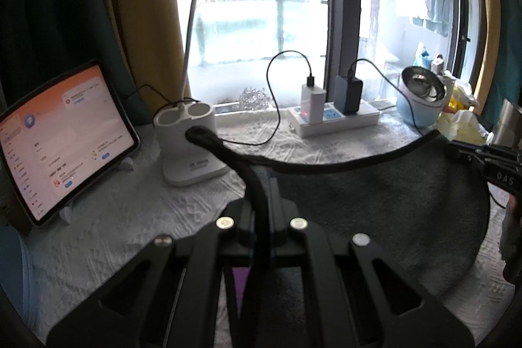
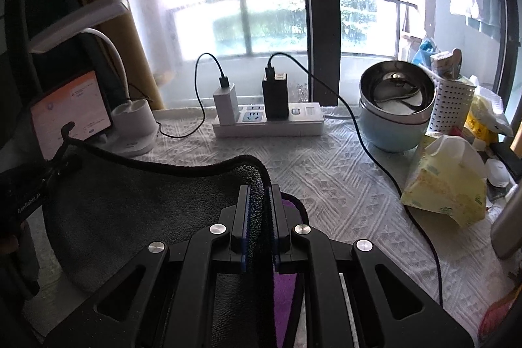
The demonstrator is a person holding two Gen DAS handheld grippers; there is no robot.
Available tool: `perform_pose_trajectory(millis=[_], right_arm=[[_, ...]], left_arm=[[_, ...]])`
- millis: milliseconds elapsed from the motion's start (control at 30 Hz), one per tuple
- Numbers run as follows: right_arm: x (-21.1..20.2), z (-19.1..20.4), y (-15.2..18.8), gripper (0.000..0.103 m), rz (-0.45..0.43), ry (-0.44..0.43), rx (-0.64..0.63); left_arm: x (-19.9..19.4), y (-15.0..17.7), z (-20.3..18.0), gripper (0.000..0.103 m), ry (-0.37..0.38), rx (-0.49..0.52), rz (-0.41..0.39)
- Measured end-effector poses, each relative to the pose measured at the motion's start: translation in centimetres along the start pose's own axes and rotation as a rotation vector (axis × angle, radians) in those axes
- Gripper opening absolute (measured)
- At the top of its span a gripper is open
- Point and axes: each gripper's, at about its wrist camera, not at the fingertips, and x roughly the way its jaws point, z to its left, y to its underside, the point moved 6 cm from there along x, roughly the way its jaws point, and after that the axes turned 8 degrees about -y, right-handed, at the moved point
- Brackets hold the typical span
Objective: Fold towel
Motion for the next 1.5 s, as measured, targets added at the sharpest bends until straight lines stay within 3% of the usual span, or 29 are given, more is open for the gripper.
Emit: perform_pose_trajectory(millis=[433, 767, 933, 1133, 1233, 1300, 1500], right_arm=[[5.3, -1.7, 1.2, 0.012, 0.092, 0.028, 0.034], [8.0, -2.1, 2.4, 0.012, 0.188, 0.096, 0.021], [8.6, -2.2, 2.5, 0.013, 0.222, 0.101, 0.041], [8.5, -2.2, 2.5, 0.025, 0.225, 0.105, 0.046], [8.2, -2.2, 2.3, 0.037, 0.220, 0.099, 0.050], [7.9, -2.2, 2.1, 0.042, 0.210, 0.102, 0.051], [6.1, -1.7, 1.6, 0.046, 0.178, 0.109, 0.053]], left_arm=[[5.4, 1.3, -0.3, 0.005, -0.004, -0.021, 0.110], [8.5, 2.9, -0.4, 0.008, -0.012, -0.032, 0.255], [8.5, 2.9, -0.4, 0.012, 0.014, -0.039, 0.267], [7.6, 2.0, 0.5, 0.021, 0.013, -0.064, 0.237], [7.0, 1.4, 0.8, 0.044, 0.010, -0.068, 0.217], [6.4, 1.0, 1.1, 0.078, 0.015, -0.079, 0.199], [4.3, 0.3, 1.8, 0.080, 0.016, -0.092, 0.158]])
